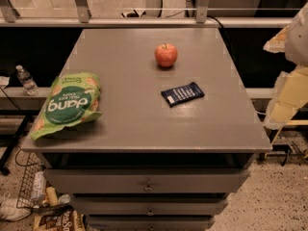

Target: Move apple near green rice chip bag

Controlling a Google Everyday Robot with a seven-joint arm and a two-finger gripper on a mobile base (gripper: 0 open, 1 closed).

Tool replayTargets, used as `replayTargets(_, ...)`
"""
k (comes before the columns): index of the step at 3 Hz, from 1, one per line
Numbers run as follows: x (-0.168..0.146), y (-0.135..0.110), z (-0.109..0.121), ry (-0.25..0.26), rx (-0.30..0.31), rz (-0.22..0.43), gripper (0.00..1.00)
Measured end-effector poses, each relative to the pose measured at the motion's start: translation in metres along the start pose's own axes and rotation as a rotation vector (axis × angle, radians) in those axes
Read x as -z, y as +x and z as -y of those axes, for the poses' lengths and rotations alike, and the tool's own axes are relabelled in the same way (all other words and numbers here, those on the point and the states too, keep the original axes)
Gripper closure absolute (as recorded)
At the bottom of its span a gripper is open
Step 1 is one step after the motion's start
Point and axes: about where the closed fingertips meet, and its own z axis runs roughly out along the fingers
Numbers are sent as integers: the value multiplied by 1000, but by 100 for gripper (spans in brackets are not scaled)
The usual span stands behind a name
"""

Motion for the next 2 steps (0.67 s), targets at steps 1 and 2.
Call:
replayTargets(1, 0, 0, 0, 0, 0, 0, 0)
replayTargets(2, -14, 5, 18, 30, -76, 44, 0)
